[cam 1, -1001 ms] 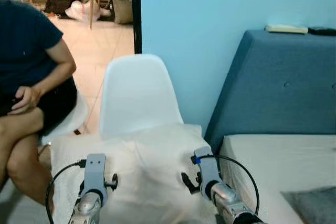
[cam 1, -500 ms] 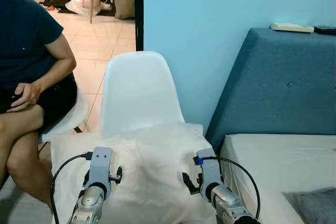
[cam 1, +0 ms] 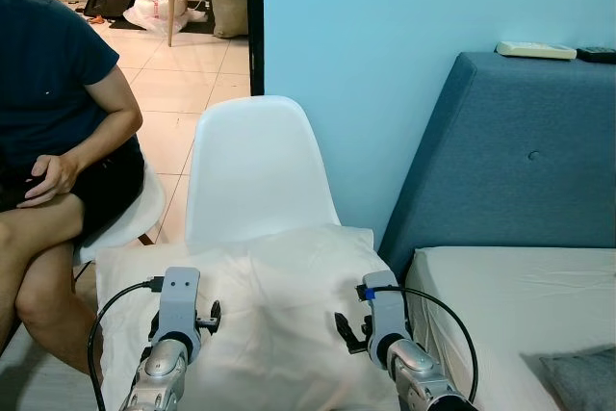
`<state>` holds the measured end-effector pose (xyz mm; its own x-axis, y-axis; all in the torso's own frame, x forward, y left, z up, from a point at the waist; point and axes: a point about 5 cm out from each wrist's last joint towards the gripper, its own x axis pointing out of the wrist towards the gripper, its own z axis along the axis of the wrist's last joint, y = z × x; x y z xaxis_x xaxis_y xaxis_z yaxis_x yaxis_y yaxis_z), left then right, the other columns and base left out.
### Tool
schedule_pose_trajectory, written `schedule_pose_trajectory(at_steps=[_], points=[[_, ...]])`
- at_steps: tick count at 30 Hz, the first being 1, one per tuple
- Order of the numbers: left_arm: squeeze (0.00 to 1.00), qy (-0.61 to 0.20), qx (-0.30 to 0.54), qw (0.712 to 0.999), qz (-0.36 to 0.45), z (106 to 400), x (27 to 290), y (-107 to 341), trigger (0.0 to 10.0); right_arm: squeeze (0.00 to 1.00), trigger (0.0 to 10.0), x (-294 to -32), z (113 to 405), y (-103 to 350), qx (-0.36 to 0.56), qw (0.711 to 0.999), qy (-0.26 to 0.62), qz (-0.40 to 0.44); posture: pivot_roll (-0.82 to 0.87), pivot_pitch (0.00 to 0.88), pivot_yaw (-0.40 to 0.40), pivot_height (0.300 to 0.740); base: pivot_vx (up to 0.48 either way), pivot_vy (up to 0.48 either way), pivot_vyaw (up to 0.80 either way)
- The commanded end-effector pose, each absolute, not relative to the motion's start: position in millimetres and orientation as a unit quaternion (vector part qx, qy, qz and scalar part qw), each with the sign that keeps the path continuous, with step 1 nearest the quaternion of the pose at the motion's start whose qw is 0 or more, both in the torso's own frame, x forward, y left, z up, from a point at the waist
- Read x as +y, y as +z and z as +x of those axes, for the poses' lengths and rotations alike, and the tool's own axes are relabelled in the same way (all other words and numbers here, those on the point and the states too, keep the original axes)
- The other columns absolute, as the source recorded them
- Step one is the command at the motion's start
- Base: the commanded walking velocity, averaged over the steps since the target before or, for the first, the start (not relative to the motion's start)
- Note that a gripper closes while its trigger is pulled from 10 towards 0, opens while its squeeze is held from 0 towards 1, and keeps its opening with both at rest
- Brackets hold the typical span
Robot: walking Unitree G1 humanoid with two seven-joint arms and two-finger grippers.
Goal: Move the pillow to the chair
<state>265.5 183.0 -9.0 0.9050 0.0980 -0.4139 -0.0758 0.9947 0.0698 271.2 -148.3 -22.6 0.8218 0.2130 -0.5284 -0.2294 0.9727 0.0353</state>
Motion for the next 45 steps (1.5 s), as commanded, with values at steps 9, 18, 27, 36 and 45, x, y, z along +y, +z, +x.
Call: schedule_pose_trajectory(at_steps=[9,18,27,36,45], points=[[0.00,0.035,0.205,0.978,0.016,277.6,171.5,-3.0,10.0,0.00,10.0,-159.6,280.5,-14.2,0.258,0.963,0.076,-0.008,-0.01,0.034,-0.038,0.740,0.000,0.000,0.00],[0.00,0.022,0.219,0.975,0.022,273.4,166.0,-8.6,10.0,0.00,10.0,-168.4,271.7,-20.2,0.264,0.963,0.061,-0.006,-0.03,0.056,-0.029,0.740,0.000,0.000,0.00],[0.00,0.029,0.218,0.975,0.018,273.1,165.7,-8.6,10.0,0.00,10.0,-174.4,268.9,-21.3,0.265,0.962,0.059,-0.008,-0.04,0.067,-0.043,0.740,0.000,0.000,0.00],[0.00,0.028,0.211,0.977,0.020,274.3,163.6,-6.9,10.0,0.00,10.0,-176.3,274.2,-16.2,0.254,0.966,0.053,-0.002,-0.03,0.074,-0.039,0.740,0.000,0.000,0.00],[0.00,0.046,0.208,0.977,0.015,269.5,167.2,-9.1,10.0,0.00,10.0,-173.8,269.6,-19.6,0.259,0.964,0.060,-0.003,-0.04,0.083,-0.045,0.740,0.000,0.000,-0.16]])
